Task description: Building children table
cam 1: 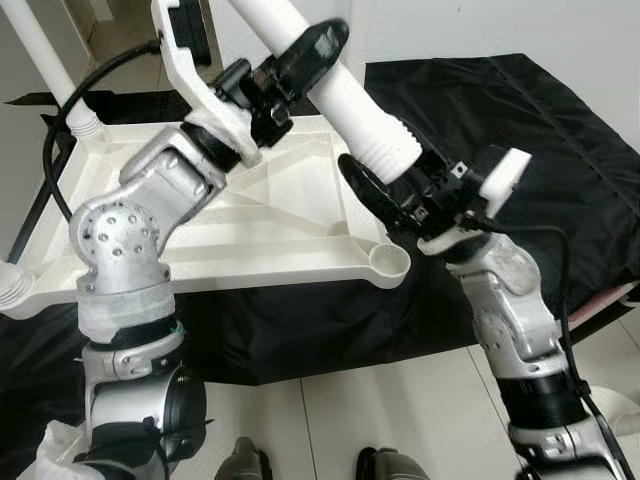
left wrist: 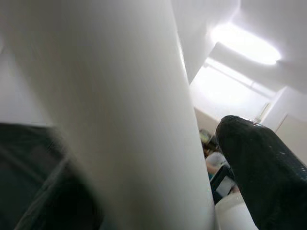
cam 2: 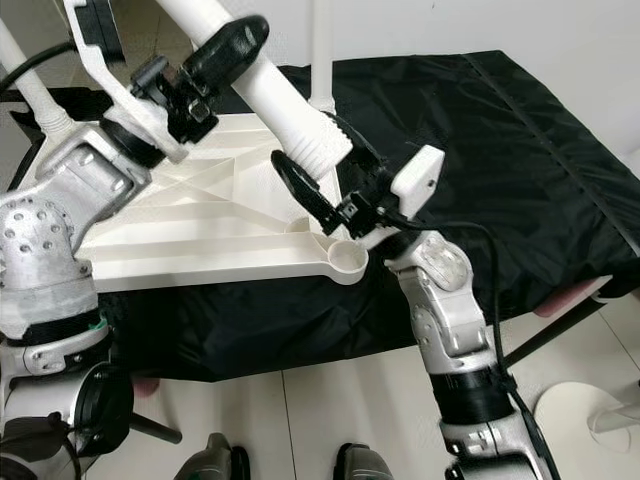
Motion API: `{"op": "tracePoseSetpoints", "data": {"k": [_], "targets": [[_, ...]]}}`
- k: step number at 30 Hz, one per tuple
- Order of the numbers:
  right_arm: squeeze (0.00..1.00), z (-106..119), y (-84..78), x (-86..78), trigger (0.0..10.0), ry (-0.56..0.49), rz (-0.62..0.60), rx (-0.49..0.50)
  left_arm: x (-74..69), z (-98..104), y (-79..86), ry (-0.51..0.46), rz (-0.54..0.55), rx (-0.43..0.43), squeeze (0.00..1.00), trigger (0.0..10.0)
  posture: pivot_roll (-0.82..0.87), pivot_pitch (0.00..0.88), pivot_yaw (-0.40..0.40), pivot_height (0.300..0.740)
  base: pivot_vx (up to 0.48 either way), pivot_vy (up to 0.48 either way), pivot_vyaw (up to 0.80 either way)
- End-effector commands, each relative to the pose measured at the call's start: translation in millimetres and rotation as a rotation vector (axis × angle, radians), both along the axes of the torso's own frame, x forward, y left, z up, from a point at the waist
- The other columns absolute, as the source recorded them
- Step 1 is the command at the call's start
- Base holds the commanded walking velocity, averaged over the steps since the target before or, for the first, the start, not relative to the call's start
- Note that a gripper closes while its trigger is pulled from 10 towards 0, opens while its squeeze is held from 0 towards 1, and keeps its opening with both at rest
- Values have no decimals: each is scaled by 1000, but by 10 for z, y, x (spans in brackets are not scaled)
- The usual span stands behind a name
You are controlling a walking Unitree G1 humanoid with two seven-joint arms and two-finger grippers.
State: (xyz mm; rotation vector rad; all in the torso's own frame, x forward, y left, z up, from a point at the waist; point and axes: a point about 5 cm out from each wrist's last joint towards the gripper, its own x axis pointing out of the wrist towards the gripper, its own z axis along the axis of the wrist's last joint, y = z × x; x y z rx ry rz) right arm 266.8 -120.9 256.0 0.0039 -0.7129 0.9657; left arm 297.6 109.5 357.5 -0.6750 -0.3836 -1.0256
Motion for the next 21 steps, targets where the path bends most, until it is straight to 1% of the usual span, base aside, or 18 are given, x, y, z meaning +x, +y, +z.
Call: {"op": "tracePoseSetpoints", "data": {"k": [1,6,8,10,11,12,13,14,18,20,21], "targets": [[0,-44,-45,-35,10000,22,38,3,-44,126,41,-38,-23,-52,0,10000,0,90,90,740,0,0,0],[0,-133,-114,-78,10000,55,77,14,-45,163,73,-31,-24,-73,0,10000,8,91,94,740,0,0,0],[0,-248,-159,-82,10000,91,84,1,-50,156,80,-35,-24,-58,0,10000,9,92,95,740,0,0,0],[0,-289,-183,-73,10000,106,79,8,-53,149,83,-29,-33,-61,0,10000,13,93,97,740,0,0,0],[0,-313,-200,-60,10000,121,76,20,-52,143,87,-25,-35,-63,0,8941,13,93,97,740,0,0,0],[0,-318,-212,-57,10000,130,78,29,-50,142,90,-20,-38,-66,0,8941,13,93,97,740,0,0,0],[0,-293,-230,-56,10000,127,72,64,-60,141,95,-19,-51,-74,0,0,14,93,99,740,0,0,0],[0,-269,-239,-62,10000,121,70,92,-73,142,99,-22,-55,-78,0,0,16,92,98,740,0,0,0],[0,-255,-247,-76,10000,122,90,123,-89,145,112,-24,-53,-77,0,0,17,90,98,740,0,0,0],[0,-257,-257,-45,10000,149,118,156,-95,124,109,-34,-51,-24,0,0,18,87,97,740,0,0,0],[0,-248,-276,-29,10000,162,117,180,-96,122,111,-33,-48,-22,0,0,20,88,95,740,0,0,0]]}}
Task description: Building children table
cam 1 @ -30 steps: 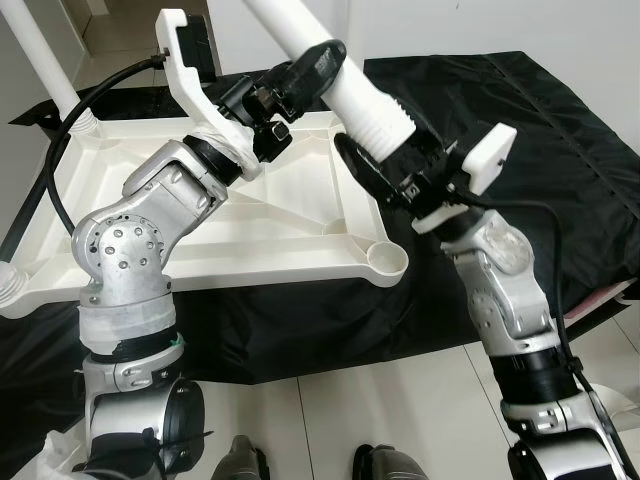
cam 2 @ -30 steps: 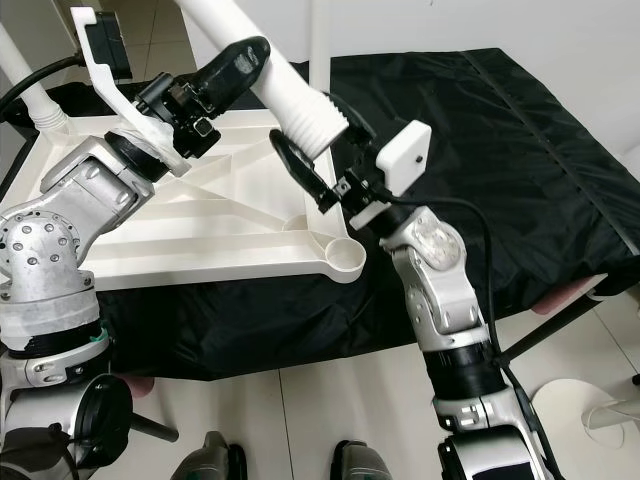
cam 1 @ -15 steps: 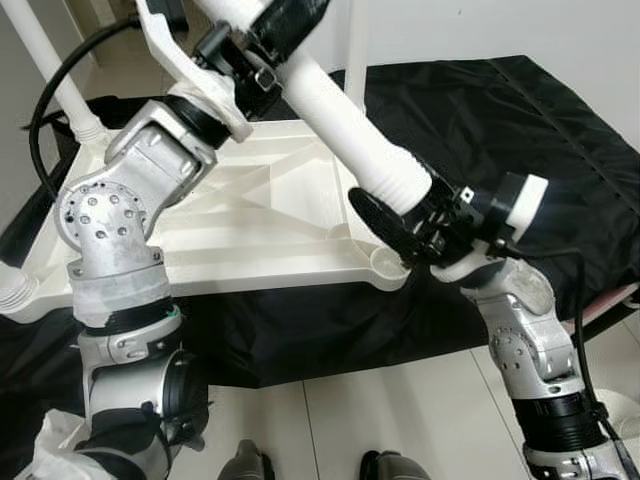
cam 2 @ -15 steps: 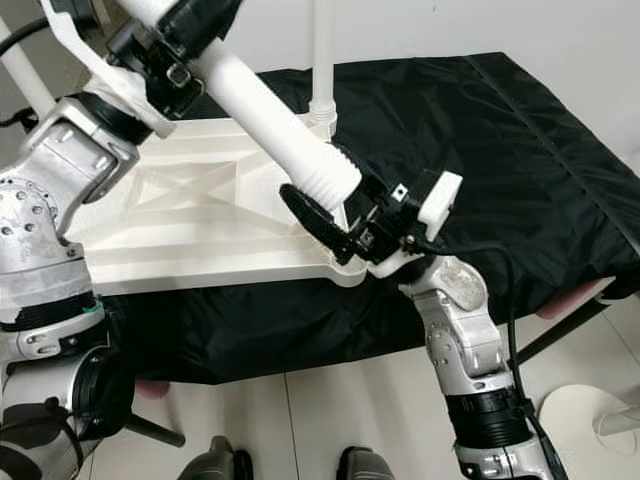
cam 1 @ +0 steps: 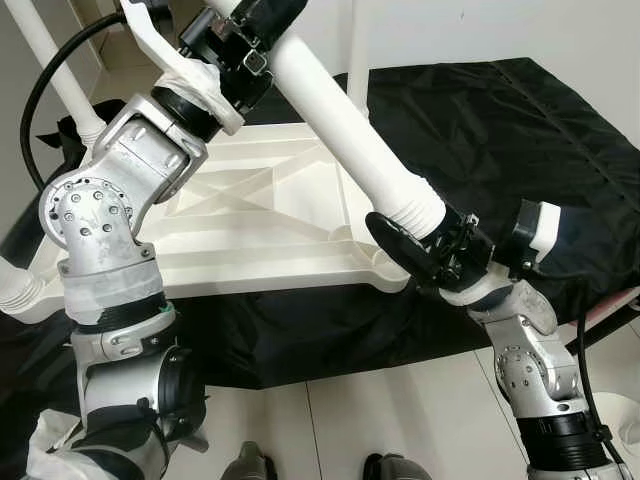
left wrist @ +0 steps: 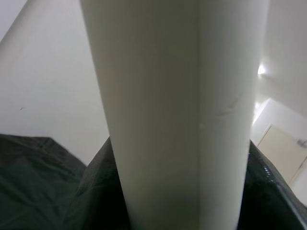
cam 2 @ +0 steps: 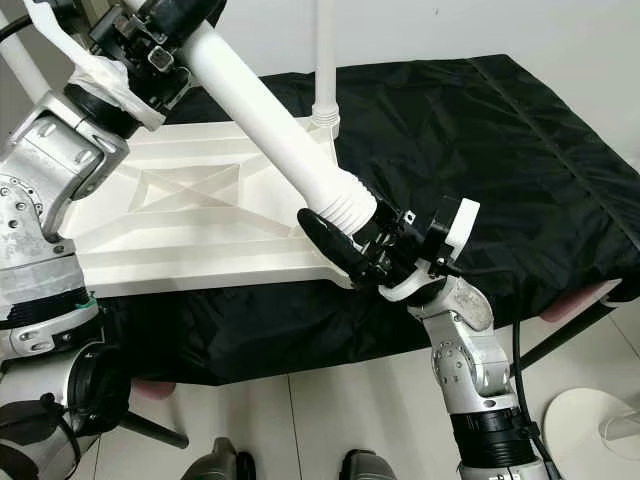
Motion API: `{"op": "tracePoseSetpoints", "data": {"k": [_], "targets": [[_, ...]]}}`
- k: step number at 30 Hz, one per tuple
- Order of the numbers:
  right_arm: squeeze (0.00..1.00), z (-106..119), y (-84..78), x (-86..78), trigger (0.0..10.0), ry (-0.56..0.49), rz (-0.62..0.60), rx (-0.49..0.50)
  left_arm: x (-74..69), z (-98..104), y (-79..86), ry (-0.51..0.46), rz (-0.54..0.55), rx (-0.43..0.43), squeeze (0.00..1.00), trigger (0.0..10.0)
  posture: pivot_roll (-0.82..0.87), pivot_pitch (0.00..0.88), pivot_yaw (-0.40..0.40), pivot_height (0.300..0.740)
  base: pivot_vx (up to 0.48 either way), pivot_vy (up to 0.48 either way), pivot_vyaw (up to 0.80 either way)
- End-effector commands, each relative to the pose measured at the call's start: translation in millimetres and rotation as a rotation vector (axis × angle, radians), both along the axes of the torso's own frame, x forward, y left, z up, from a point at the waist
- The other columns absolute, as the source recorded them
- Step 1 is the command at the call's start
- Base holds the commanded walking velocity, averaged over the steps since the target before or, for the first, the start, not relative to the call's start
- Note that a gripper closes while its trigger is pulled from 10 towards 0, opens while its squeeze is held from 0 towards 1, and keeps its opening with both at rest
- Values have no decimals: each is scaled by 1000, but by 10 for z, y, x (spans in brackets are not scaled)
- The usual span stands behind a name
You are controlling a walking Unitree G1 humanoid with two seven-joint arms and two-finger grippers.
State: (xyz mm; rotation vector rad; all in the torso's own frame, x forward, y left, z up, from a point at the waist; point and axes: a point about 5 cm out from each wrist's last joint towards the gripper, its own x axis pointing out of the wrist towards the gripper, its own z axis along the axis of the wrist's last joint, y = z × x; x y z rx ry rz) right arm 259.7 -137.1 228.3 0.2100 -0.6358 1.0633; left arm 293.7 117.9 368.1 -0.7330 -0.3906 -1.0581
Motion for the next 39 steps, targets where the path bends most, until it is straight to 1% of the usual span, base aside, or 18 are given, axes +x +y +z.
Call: {"op": "tracePoseSetpoints", "data": {"k": [1,8,9,10,13,17,19,22,23,27,29,31,32,33,36,37,38,39], "targets": [[0,37,-128,52,10000,39,-41,93,-57,16,28,-38,-2,23,0,0,21,88,94,740,0,0,0],[0,-20,-111,66,10000,143,67,59,-55,12,33,-39,4,9,0,0,20,88,90,740,0,0,0],[0,-41,-118,75,10000,214,126,75,-52,9,34,-37,4,11,0,5137,22,87,87,740,0,0,0],[1000,-32,-143,87,10000,242,147,105,-51,10,39,-35,6,11,0,10000,22,87,86,740,0,0,0],[1000,-22,-173,95,10000,273,179,136,-47,13,50,-34,12,12,0,10000,22,87,86,740,0,0,0],[1000,-32,-191,44,10000,293,245,138,-43,15,62,-34,17,16,0,10000,21,87,85,740,0,0,0],[1000,-32,-227,21,10000,270,253,135,-38,22,66,-35,21,17,0,10000,20,89,84,740,0,0,0],[1000,-65,-299,24,10000,258,210,146,-36,30,71,-38,25,18,0,10000,20,91,80,740,0,0,0],[0,-78,-335,32,10000,278,199,170,-31,34,75,-41,35,21,0,10000,19,91,79,740,0,0,0],[0,-64,-388,44,10000,294,186,204,-22,36,84,-45,52,30,0,10000,19,92,76,740,0,0,0],[0,-60,-387,71,10000,305,152,181,-17,36,91,-48,67,38,0,10000,18,93,74,740,0,0,0],[0,-64,-312,212,10000,336,1,17,31,5,112,-43,158,88,0,10000,14,90,68,740,0,0,0],[0,-64,-312,212,10000,336,1,17,31,5,112,-43,158,88,0,10000,14,90,68,740,0,0,0],[0,-54,-294,284,10000,340,-72,-43,61,-17,112,-41,202,115,0,10000,14,90,67,740,0,0,0],[0,-43,-287,356,10000,363,-123,-78,88,-45,104,-41,238,144,0,10000,14,90,67,740,0,0,0],[0,5,-256,456,10000,402,-183,-142,123,-122,49,-64,310,238,0,10000,14,83,61,740,0,0,0],[0,5,-256,456,10000,402,-183,-142,123,-122,49,-64,310,238,0,10000,14,83,61,740,0,0,0],[0,40,-238,516,10000,427,-223,-186,141,-179,9,-85,354,305,0,10000,14,83,61,740,0,0,0]]}}
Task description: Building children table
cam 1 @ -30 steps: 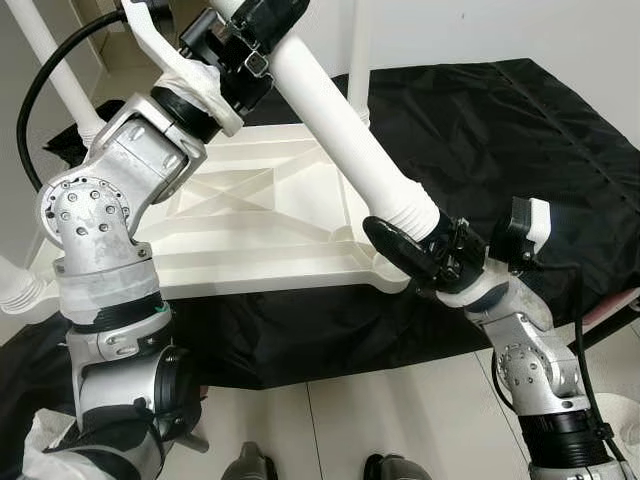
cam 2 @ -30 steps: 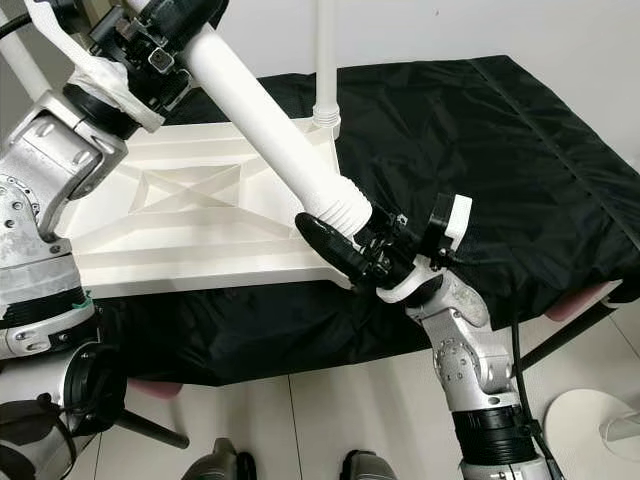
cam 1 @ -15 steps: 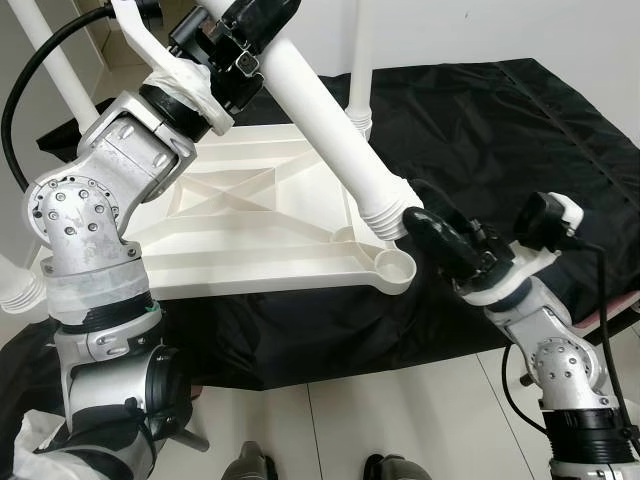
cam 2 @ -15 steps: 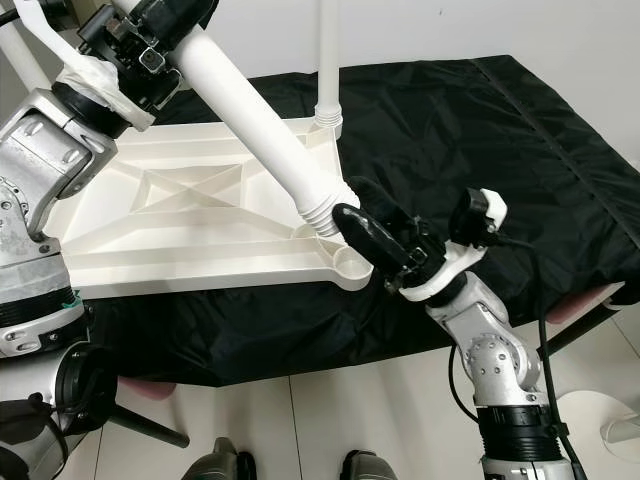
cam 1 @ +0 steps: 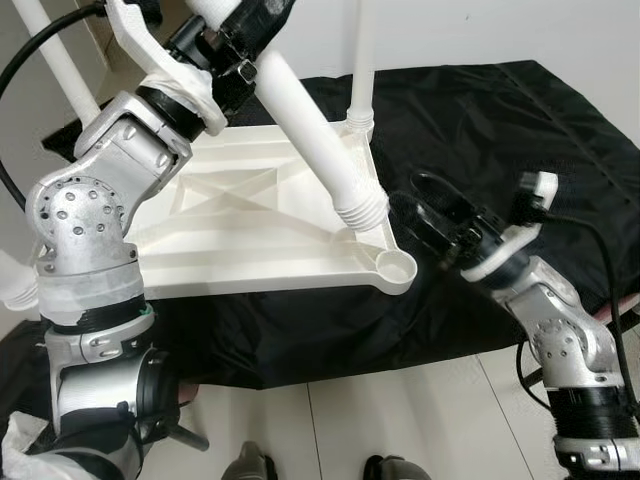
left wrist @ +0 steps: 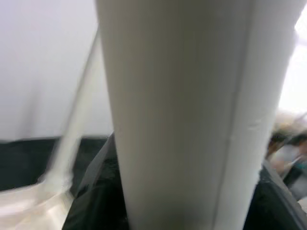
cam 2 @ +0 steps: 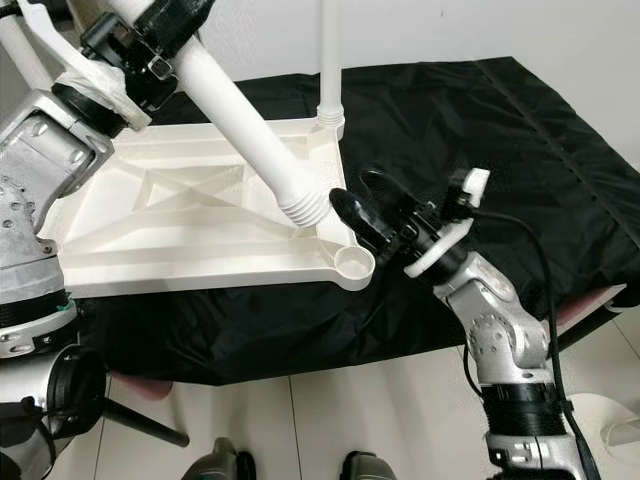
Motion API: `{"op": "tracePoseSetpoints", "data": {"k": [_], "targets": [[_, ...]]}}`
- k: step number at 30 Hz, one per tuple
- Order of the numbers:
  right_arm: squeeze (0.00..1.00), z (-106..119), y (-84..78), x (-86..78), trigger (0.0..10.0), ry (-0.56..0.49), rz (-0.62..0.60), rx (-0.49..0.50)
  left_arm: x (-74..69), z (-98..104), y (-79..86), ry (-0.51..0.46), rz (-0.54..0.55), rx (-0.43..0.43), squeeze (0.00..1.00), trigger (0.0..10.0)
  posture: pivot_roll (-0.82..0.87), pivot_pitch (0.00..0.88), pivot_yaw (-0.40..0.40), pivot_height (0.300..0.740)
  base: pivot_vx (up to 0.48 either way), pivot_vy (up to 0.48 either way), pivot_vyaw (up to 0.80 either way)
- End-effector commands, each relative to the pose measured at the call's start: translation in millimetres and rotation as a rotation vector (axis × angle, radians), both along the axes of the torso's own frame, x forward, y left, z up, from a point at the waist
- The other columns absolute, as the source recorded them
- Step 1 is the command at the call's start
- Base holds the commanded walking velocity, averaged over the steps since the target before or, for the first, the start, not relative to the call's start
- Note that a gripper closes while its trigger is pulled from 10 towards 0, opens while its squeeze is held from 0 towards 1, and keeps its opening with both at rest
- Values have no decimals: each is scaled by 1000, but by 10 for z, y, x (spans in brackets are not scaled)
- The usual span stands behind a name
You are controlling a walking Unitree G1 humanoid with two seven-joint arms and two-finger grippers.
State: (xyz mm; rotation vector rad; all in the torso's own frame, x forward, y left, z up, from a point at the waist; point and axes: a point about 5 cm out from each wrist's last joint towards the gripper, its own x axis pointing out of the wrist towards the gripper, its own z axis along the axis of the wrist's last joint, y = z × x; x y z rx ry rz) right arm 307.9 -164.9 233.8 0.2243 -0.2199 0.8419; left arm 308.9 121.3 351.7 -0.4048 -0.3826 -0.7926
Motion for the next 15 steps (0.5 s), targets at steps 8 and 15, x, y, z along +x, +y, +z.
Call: {"op": "tracePoseSetpoints", "data": {"k": [8,15], "targets": [[0,89,325,-38,10000,-101,116,-240,5,-230,-194,-85,90,249,0,10000,-2,67,58,740,0,0,0],[0,44,471,-187,10000,-151,295,-321,29,-260,-271,-112,95,266,0,10000,-5,55,53,740,0,0,0]]}}
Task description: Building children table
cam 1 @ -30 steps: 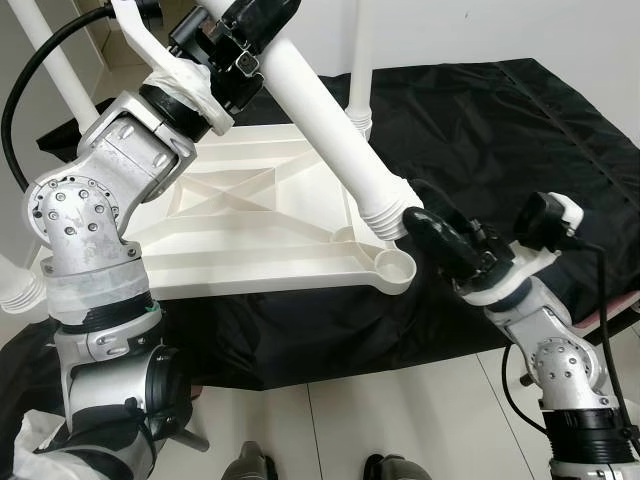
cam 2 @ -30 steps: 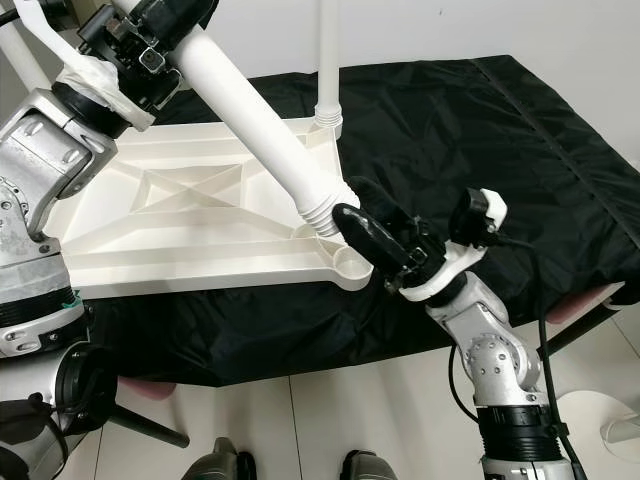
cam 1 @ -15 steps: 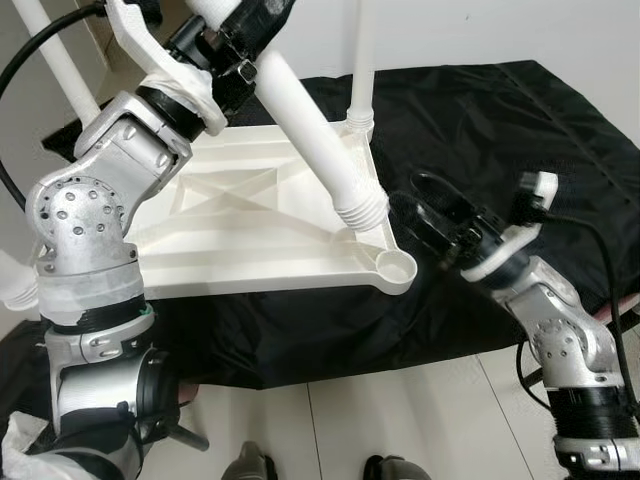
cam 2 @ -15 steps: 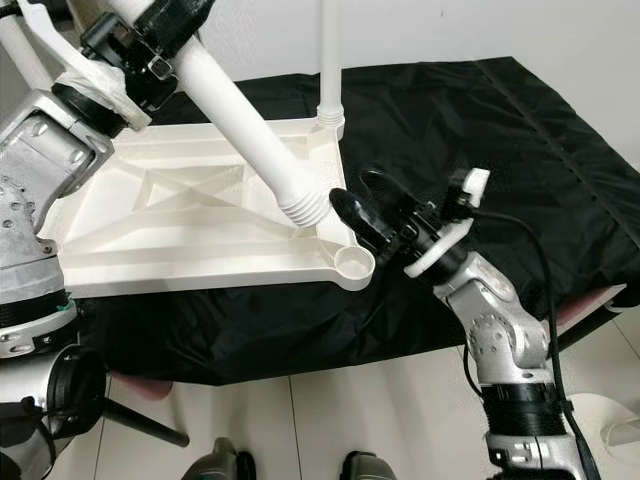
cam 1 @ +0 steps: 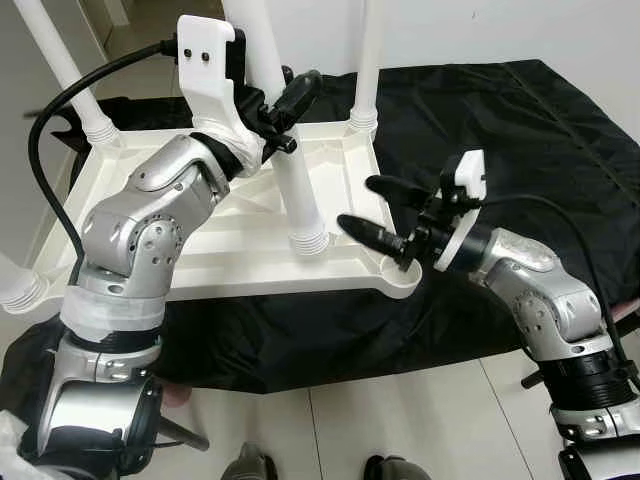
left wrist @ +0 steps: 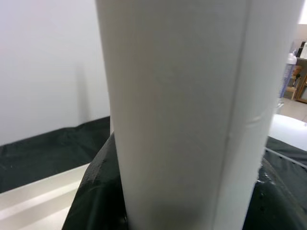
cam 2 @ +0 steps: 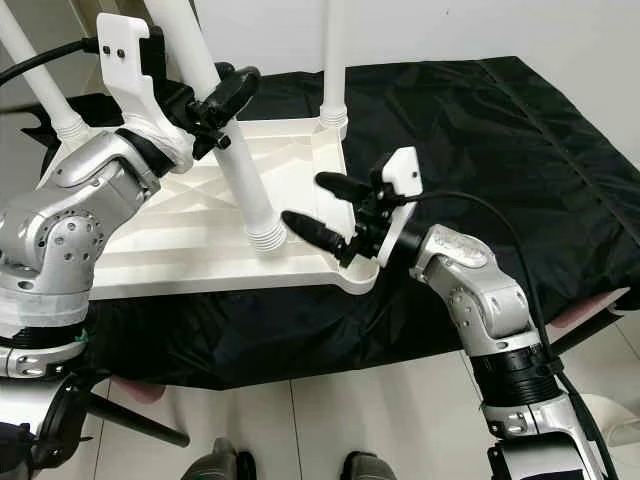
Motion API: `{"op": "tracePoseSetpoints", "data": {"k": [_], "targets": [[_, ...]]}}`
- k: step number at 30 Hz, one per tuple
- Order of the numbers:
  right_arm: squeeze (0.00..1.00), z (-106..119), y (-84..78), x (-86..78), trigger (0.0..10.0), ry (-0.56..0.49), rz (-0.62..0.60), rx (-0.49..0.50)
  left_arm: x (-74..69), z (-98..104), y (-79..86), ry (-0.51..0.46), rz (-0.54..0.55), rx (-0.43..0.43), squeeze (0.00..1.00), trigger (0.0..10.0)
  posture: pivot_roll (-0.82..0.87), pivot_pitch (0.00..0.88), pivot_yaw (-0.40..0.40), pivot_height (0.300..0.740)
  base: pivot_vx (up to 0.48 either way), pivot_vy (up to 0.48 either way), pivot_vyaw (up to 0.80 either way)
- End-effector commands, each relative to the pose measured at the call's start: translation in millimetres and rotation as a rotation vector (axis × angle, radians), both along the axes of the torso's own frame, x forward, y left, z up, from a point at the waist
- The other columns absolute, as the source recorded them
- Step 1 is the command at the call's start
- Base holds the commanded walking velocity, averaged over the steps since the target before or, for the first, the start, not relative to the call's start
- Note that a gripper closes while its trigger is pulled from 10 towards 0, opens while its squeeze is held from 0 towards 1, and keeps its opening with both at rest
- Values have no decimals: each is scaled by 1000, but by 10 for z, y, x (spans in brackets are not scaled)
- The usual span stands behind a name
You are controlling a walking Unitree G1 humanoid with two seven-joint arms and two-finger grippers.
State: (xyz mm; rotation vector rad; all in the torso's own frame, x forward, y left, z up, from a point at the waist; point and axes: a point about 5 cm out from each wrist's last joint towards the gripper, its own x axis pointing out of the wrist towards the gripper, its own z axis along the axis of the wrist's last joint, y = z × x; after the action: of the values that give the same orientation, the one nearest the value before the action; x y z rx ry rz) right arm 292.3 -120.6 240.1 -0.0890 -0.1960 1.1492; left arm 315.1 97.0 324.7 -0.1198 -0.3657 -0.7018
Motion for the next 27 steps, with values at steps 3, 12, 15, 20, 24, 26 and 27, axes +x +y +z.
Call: {"op": "tracePoseSetpoints", "data": {"k": [3,12,15,20,24,26,27], "targets": [[0,-47,93,-19,10000,-30,31,-50,-31,21,-73,-46,-59,23,0,10000,-5,53,50,740,0,0,0],[0,-104,279,184,10000,-98,-99,-97,-68,53,-166,-70,-82,-1,0,10000,-12,60,39,740,0,0,0],[0,-124,309,227,10000,-108,-132,-107,-81,58,-189,-69,-90,-9,0,10000,-10,60,37,740,0,0,0],[0,-193,389,286,10000,-121,-204,-118,-114,78,-239,-85,-95,-15,0,10000,-7,65,32,740,0,0,0],[0,-259,500,313,10000,-105,-246,-91,-129,72,-271,-89,-95,-18,0,10000,-10,67,28,740,0,0,0],[0,-268,526,318,10000,-105,-251,-87,-136,68,-283,-88,-101,-19,0,10000,-10,67,28,740,0,0,0],[0,-268,551,327,10000,-107,-257,-82,-143,63,-294,-91,-103,-16,0,10000,-10,67,28,740,0,0,0]]}}
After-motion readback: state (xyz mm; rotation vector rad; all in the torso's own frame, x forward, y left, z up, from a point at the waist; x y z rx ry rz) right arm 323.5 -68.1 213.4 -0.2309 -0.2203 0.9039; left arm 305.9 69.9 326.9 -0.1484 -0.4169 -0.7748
